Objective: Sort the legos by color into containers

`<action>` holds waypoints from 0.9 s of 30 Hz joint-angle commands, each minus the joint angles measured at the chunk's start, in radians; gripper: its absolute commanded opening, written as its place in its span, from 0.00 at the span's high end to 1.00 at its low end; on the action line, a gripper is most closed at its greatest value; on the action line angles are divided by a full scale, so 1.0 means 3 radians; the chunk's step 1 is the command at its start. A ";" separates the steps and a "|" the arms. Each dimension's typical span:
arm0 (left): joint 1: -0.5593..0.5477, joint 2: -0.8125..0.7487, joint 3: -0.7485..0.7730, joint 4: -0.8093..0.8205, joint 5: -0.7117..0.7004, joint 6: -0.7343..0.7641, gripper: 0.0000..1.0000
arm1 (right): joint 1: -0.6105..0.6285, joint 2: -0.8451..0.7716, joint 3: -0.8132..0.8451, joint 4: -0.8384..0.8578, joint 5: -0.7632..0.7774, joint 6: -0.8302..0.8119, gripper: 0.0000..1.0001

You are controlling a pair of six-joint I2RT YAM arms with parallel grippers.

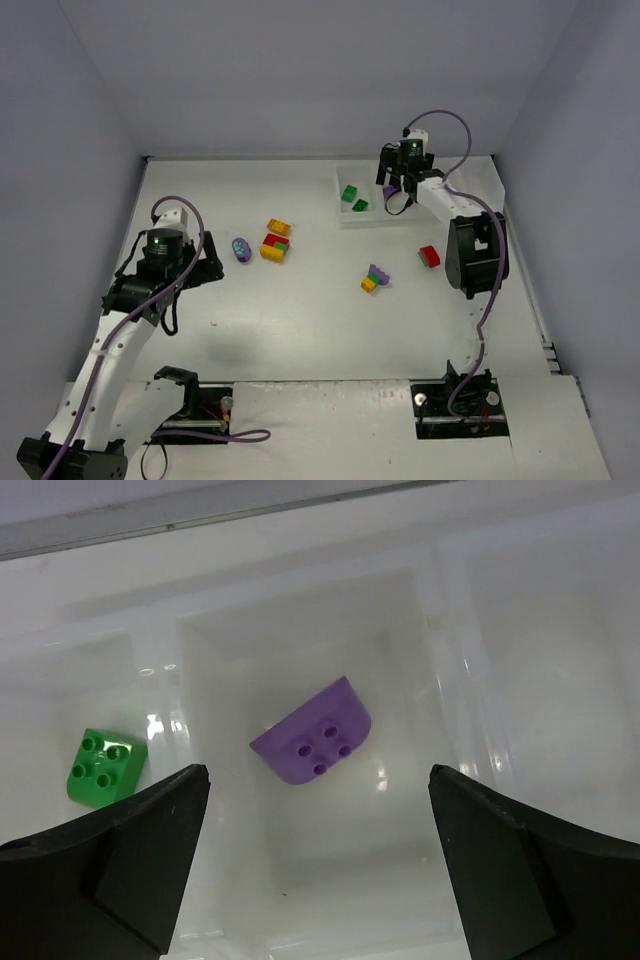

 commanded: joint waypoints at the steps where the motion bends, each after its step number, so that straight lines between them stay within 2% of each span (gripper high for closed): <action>1: -0.0005 0.0162 0.0113 0.0214 0.0005 -0.0062 0.14 | 0.0031 -0.0351 0.0176 0.0144 -0.0092 -0.0157 0.12; 6: -0.0005 0.0494 0.0281 0.0311 -0.0041 -0.0282 0.14 | 0.0168 -0.0820 -0.0166 0.0138 -0.0138 -0.0178 0.12; 14: -0.0005 0.1598 0.0792 0.0510 -0.0087 -0.0686 0.15 | 0.0588 -0.1537 -0.0953 0.0149 -0.0112 -0.0056 0.12; 19: -0.0011 0.2323 0.1048 0.0654 -0.0138 -0.0773 0.19 | 0.0751 -0.1946 -0.1536 0.0164 -0.0255 0.0185 0.12; 21: -0.0011 0.2417 0.1176 0.0659 -0.0169 -0.0824 0.21 | 0.0782 -0.2094 -0.1695 0.0169 -0.0261 0.0236 0.12; 22: -0.0011 0.2691 0.1212 0.0679 -0.0184 -0.0865 0.23 | 0.0803 -0.2141 -0.1838 0.0179 -0.0281 0.0266 0.12; 27: -0.0011 0.3102 0.1442 0.0705 -0.0235 -0.0926 0.25 | 0.0823 -0.2401 -0.2176 0.0174 -0.0286 0.0328 0.12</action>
